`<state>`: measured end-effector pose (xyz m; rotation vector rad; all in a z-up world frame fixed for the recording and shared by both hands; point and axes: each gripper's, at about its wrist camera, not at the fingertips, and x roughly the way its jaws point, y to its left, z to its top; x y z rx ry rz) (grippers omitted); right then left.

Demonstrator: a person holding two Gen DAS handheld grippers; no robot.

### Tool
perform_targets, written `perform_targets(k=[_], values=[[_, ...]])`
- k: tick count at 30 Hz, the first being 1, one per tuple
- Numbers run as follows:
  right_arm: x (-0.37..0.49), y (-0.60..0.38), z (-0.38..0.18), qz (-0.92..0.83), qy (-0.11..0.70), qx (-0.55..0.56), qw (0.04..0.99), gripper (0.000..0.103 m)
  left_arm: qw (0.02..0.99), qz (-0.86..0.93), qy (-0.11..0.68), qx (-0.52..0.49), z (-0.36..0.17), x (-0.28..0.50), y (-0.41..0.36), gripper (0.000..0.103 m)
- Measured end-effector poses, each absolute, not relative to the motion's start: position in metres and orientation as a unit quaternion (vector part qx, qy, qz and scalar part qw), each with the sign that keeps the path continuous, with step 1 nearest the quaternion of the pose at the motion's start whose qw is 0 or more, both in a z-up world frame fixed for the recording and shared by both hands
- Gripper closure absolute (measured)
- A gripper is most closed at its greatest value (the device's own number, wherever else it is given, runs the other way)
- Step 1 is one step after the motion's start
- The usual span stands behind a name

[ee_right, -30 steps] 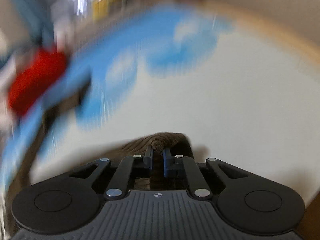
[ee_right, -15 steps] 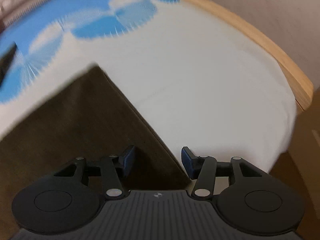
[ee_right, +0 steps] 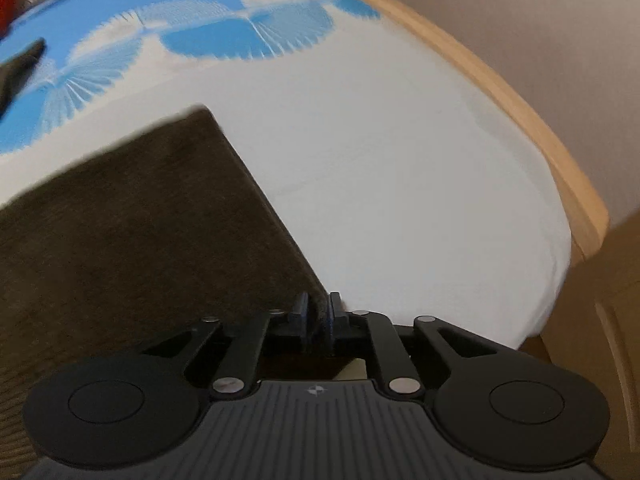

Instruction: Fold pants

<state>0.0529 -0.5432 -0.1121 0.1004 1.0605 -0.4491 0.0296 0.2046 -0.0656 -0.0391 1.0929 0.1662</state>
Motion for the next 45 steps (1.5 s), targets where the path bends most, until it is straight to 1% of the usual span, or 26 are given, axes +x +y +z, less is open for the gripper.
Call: perform_targets(k=[1, 2, 3, 4, 8, 12, 15, 18, 20, 22, 25, 29, 32, 35, 36, 37, 38, 39, 40, 41, 45], values=[[0.052, -0.54, -0.1, -0.213, 0.476, 0.055, 0.851, 0.076, 0.854, 0.075, 0.515, -0.018, -0.063, 0.03, 0.202, 0.048], [0.05, -0.536, -0.087, -0.212, 0.449, 0.065, 0.865, 0.071, 0.856, 0.072, 0.511, -0.017, -0.061, 0.032, 0.199, 0.048], [0.048, -0.531, -0.074, -0.208, 0.425, 0.074, 0.878, 0.063, 0.859, 0.069, 0.506, -0.016, -0.059, 0.033, 0.196, 0.048], [0.048, -0.525, -0.063, -0.205, 0.405, 0.084, 0.887, 0.061, 0.862, 0.067, 0.503, -0.015, -0.057, 0.035, 0.193, 0.048], [0.053, -0.494, -0.027, -0.168, 0.346, 0.136, 0.913, 0.061, 0.871, 0.065, 0.488, -0.016, -0.05, 0.04, 0.18, 0.048], [0.062, -0.446, 0.005, -0.115, 0.295, 0.147, 0.937, 0.061, 0.882, 0.063, 0.467, -0.014, -0.042, 0.046, 0.167, 0.048], [0.073, -0.412, 0.016, -0.082, 0.271, 0.16, 0.946, 0.061, 0.892, 0.063, 0.448, -0.017, -0.036, 0.05, 0.157, 0.049], [0.083, -0.387, 0.021, -0.064, 0.253, 0.188, 0.947, 0.061, 0.903, 0.066, 0.424, -0.019, -0.028, 0.053, 0.147, 0.053], [0.095, -0.368, 0.022, -0.054, 0.253, 0.195, 0.946, 0.06, 0.91, 0.068, 0.407, -0.022, -0.023, 0.055, 0.141, 0.059], [0.106, -0.353, 0.018, -0.047, 0.264, 0.198, 0.943, 0.06, 0.918, 0.071, 0.39, -0.028, -0.016, 0.057, 0.135, 0.06], [0.118, -0.329, 0.013, -0.022, 0.287, 0.205, 0.936, 0.06, 0.93, 0.07, 0.359, -0.037, -0.007, 0.062, 0.124, 0.06], [0.134, -0.303, 0.008, -0.005, 0.304, 0.2, 0.931, 0.06, 0.924, 0.066, 0.375, -0.038, 0.005, 0.096, 0.1, 0.06], [0.144, -0.288, 0.001, 0.004, 0.319, 0.205, 0.925, 0.06, 0.924, 0.075, 0.371, -0.044, 0.014, 0.131, 0.084, 0.059], [0.153, -0.276, -0.008, 0.011, 0.34, 0.202, 0.918, 0.06, 0.933, 0.065, 0.346, -0.074, 0.0, 0.15, 0.077, 0.059], [0.155, -0.273, -0.011, 0.012, 0.345, 0.2, 0.917, 0.06, 0.93, 0.065, 0.357, -0.063, -0.01, 0.156, 0.073, 0.059], [0.158, -0.271, -0.015, 0.011, 0.351, 0.2, 0.915, 0.06, 0.916, 0.079, 0.39, -0.046, -0.022, 0.168, 0.068, 0.064], [0.162, -0.269, -0.019, 0.009, 0.357, 0.201, 0.912, 0.062, 0.911, 0.082, 0.402, -0.049, -0.031, 0.176, 0.067, 0.072], [0.168, -0.268, -0.023, 0.009, 0.362, 0.206, 0.909, 0.079, 0.907, 0.081, 0.408, -0.062, -0.037, 0.184, 0.067, 0.076], [0.174, -0.269, -0.027, 0.009, 0.363, 0.212, 0.907, 0.1, 0.904, 0.08, 0.413, -0.074, -0.041, 0.19, 0.068, 0.081], [0.181, -0.269, -0.031, 0.006, 0.36, 0.218, 0.907, 0.103, 0.902, 0.08, 0.415, -0.085, -0.043, 0.196, 0.069, 0.082], [0.214, -0.279, -0.046, -0.021, 0.349, 0.268, 0.898, 0.102, 0.895, 0.068, 0.426, -0.114, -0.055, 0.214, 0.072, 0.082]])
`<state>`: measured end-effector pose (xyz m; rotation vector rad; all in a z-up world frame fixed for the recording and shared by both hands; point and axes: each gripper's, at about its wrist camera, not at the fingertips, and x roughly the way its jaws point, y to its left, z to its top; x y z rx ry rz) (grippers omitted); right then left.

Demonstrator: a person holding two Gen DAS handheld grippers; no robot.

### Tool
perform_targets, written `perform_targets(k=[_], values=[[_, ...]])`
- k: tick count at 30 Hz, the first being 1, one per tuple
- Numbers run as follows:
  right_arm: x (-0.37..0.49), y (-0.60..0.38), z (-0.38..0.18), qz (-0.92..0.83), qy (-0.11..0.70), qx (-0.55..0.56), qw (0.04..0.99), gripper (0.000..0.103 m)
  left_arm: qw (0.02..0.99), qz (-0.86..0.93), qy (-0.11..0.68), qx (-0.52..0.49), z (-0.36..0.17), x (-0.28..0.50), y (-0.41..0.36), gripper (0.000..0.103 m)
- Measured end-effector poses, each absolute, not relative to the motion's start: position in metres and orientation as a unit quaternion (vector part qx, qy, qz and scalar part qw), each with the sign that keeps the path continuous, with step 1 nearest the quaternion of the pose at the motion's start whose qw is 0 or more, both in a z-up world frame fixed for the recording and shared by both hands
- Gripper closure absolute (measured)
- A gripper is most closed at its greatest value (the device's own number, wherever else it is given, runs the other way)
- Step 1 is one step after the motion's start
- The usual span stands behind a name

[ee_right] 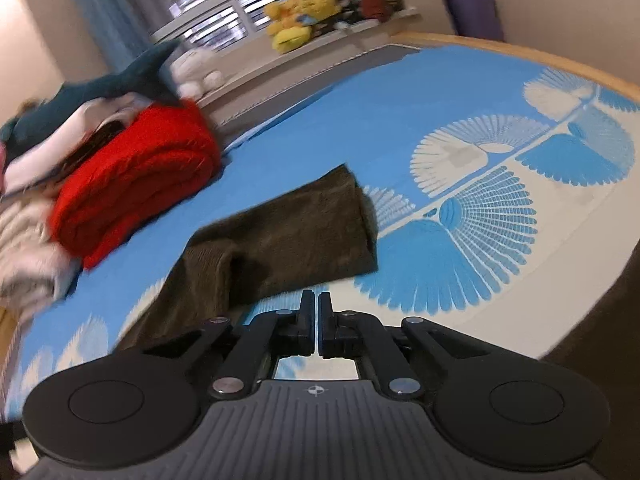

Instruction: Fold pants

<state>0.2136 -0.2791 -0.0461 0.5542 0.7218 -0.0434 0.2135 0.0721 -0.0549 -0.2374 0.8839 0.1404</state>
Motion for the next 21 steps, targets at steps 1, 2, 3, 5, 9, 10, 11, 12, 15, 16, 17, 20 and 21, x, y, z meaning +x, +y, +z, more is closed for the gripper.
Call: perform_targets(k=[1, 2, 3, 5, 9, 10, 11, 12, 15, 16, 17, 20, 21], values=[[0.223, -0.283, -0.053, -0.025, 0.349, 0.288, 0.891, 0.101, 0.893, 0.064, 0.429, -0.117, -0.058, 0.218, 0.073, 0.082], [0.232, -0.286, -0.061, -0.032, 0.35, 0.306, 0.885, 0.1, 0.892, 0.059, 0.433, -0.118, -0.063, 0.223, 0.073, 0.082], [0.24, -0.289, -0.07, -0.039, 0.351, 0.321, 0.879, 0.098, 0.889, 0.054, 0.438, -0.119, -0.068, 0.228, 0.075, 0.082], [0.258, -0.294, -0.093, -0.042, 0.363, 0.351, 0.862, 0.098, 0.885, 0.044, 0.448, -0.118, -0.081, 0.232, 0.074, 0.08], [0.289, -0.298, -0.138, -0.043, 0.385, 0.418, 0.821, 0.081, 0.876, 0.025, 0.466, -0.122, -0.103, 0.241, 0.072, 0.068], [0.296, -0.299, -0.149, -0.052, 0.389, 0.433, 0.811, 0.066, 0.873, 0.022, 0.473, -0.118, -0.108, 0.244, 0.069, 0.063], [0.302, -0.299, -0.157, -0.063, 0.389, 0.444, 0.805, 0.061, 0.869, 0.02, 0.48, -0.116, -0.111, 0.246, 0.067, 0.058], [0.308, -0.3, -0.163, -0.07, 0.388, 0.453, 0.8, 0.054, 0.867, 0.015, 0.483, -0.118, -0.114, 0.247, 0.065, 0.055], [0.327, -0.303, -0.181, -0.078, 0.379, 0.478, 0.789, 0.056, 0.861, -0.014, 0.497, -0.104, -0.122, 0.251, 0.054, 0.038], [0.331, -0.305, -0.183, -0.077, 0.371, 0.484, 0.789, 0.056, 0.86, -0.016, 0.503, -0.084, -0.126, 0.252, 0.048, 0.038], [0.335, -0.306, -0.184, -0.078, 0.366, 0.487, 0.789, 0.056, 0.859, -0.011, 0.508, -0.062, -0.129, 0.252, 0.043, 0.038], [0.345, -0.308, -0.184, -0.083, 0.36, 0.478, 0.797, 0.06, 0.852, 0.001, 0.522, -0.031, -0.14, 0.254, 0.04, 0.04], [0.348, -0.309, -0.184, -0.09, 0.361, 0.47, 0.8, 0.076, 0.85, 0.005, 0.527, -0.028, -0.142, 0.254, 0.041, 0.043]])
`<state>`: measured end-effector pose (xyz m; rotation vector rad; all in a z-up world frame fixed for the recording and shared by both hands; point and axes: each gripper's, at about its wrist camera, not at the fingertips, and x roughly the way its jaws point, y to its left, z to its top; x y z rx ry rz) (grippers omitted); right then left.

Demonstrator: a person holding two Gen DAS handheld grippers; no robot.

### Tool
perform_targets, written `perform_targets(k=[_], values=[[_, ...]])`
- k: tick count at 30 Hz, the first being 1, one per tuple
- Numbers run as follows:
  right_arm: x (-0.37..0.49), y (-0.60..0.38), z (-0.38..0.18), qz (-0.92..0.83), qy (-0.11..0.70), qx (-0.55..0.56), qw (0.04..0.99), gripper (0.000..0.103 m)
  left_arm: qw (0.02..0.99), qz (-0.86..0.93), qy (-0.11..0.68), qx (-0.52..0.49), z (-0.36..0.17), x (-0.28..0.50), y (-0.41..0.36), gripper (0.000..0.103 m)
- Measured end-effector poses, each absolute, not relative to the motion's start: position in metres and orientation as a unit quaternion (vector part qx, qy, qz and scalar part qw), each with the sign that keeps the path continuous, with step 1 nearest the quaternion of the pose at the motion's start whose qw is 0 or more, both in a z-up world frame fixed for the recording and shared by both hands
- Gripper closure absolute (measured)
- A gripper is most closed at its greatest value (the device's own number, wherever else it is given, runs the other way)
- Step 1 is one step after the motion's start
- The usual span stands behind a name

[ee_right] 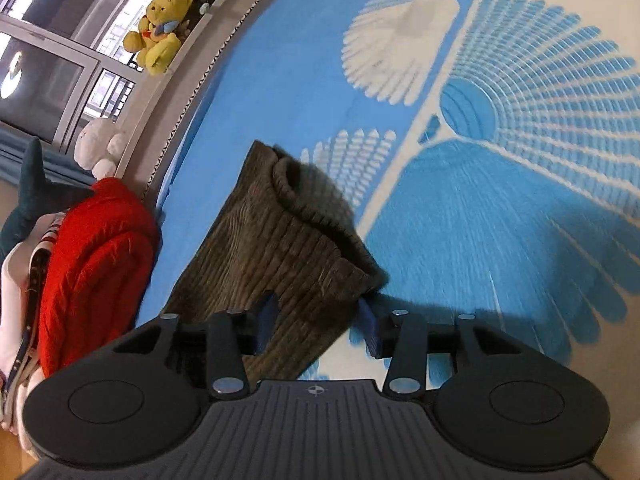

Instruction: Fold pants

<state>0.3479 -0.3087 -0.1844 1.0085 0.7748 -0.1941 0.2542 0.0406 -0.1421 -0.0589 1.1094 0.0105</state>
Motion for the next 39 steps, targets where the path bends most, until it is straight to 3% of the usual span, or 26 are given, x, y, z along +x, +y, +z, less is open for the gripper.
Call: perform_targets(k=[1, 2, 5, 14, 22, 27, 29, 34, 37, 38, 39], values=[[0.351, -0.31, -0.186, -0.1, 0.368, 0.461, 0.801, 0.091, 0.848, 0.008, 0.53, -0.025, -0.143, 0.254, 0.042, 0.056], [0.351, -0.313, -0.188, -0.102, 0.37, 0.46, 0.801, 0.092, 0.846, 0.009, 0.532, -0.022, -0.144, 0.254, 0.044, 0.077], [0.349, -0.323, -0.178, -0.113, 0.356, 0.437, 0.818, 0.094, 0.845, 0.009, 0.535, -0.015, -0.145, 0.257, 0.048, 0.094], [0.322, -0.424, -0.113, -0.19, 0.315, 0.372, 0.852, 0.097, 0.84, -0.057, 0.538, 0.035, -0.138, 0.248, 0.039, 0.096], [0.258, -0.54, -0.144, -0.296, 0.382, 0.351, 0.802, 0.097, 0.815, -0.224, 0.527, 0.086, -0.131, 0.214, 0.029, 0.096], [0.238, -0.55, -0.156, -0.329, 0.395, 0.339, 0.788, 0.097, 0.804, -0.291, 0.511, 0.092, -0.126, 0.194, 0.028, 0.091], [0.233, -0.549, -0.153, -0.347, 0.396, 0.328, 0.785, 0.097, 0.814, -0.285, 0.501, 0.067, -0.119, 0.198, 0.043, 0.072], [0.218, -0.544, -0.149, -0.377, 0.393, 0.315, 0.777, 0.096, 0.866, -0.197, 0.458, -0.041, -0.092, 0.219, 0.132, 0.066], [0.215, -0.533, -0.133, -0.38, 0.372, 0.304, 0.79, 0.09, 0.887, -0.092, 0.443, -0.093, -0.085, 0.221, 0.201, 0.053], [0.214, -0.529, -0.126, -0.371, 0.367, 0.306, 0.797, 0.09, 0.891, -0.052, 0.439, -0.103, -0.085, 0.219, 0.225, 0.044], [0.212, -0.524, -0.116, -0.358, 0.358, 0.308, 0.806, 0.083, 0.894, -0.011, 0.435, -0.108, -0.084, 0.218, 0.25, 0.04]])
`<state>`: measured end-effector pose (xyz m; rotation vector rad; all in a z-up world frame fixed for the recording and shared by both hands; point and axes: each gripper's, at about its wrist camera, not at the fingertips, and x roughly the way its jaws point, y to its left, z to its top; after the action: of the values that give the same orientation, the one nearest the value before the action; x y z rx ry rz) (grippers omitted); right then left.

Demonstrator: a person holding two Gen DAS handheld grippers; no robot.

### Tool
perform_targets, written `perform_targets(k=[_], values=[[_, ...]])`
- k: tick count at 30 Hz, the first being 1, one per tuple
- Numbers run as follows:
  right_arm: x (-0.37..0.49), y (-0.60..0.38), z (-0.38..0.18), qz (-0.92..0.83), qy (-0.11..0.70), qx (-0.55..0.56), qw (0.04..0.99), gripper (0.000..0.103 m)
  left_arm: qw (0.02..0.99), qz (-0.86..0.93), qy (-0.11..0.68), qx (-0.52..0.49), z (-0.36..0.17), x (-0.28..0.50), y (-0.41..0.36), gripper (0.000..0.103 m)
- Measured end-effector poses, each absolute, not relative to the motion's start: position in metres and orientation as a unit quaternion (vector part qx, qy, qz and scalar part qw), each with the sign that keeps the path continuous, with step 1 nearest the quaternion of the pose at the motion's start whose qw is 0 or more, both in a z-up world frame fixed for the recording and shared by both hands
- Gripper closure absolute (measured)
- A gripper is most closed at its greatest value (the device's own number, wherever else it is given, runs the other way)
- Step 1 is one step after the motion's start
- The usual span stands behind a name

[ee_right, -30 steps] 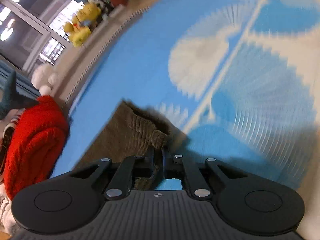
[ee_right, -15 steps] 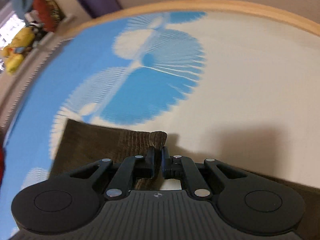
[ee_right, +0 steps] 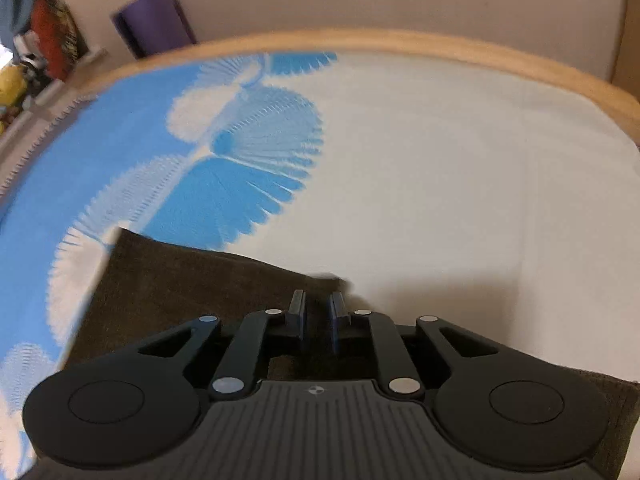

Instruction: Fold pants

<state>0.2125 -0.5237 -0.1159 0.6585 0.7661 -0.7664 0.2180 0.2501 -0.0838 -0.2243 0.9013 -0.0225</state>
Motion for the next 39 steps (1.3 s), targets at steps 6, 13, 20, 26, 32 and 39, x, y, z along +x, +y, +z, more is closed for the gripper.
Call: perform_targets(k=[6, 13, 20, 26, 32, 39], values=[[0.203, -0.467, -0.036, -0.273, 0.302, 0.253, 0.878, 0.058, 0.864, 0.131, 0.456, -0.167, -0.113, 0.2, 0.361, 0.026], [0.155, -0.384, 0.027, -0.11, 0.277, 0.198, 0.934, 0.053, 0.844, 0.107, 0.485, -0.2, -0.161, 0.201, 0.39, 0.026], [0.132, -0.363, 0.008, -0.104, 0.312, 0.186, 0.926, 0.052, 0.872, 0.08, 0.462, -0.142, -0.164, 0.216, 0.365, 0.065], [0.126, -0.365, 0.002, -0.117, 0.318, 0.162, 0.927, 0.052, 0.892, 0.138, 0.415, -0.113, -0.136, 0.213, 0.357, 0.055], [0.118, -0.373, -0.001, -0.125, 0.331, 0.165, 0.921, 0.052, 0.887, 0.148, 0.416, -0.135, -0.084, 0.174, 0.356, 0.047], [0.107, -0.392, -0.004, -0.114, 0.342, 0.225, 0.905, 0.052, 0.854, 0.133, 0.479, -0.153, -0.061, 0.084, 0.353, 0.047]])
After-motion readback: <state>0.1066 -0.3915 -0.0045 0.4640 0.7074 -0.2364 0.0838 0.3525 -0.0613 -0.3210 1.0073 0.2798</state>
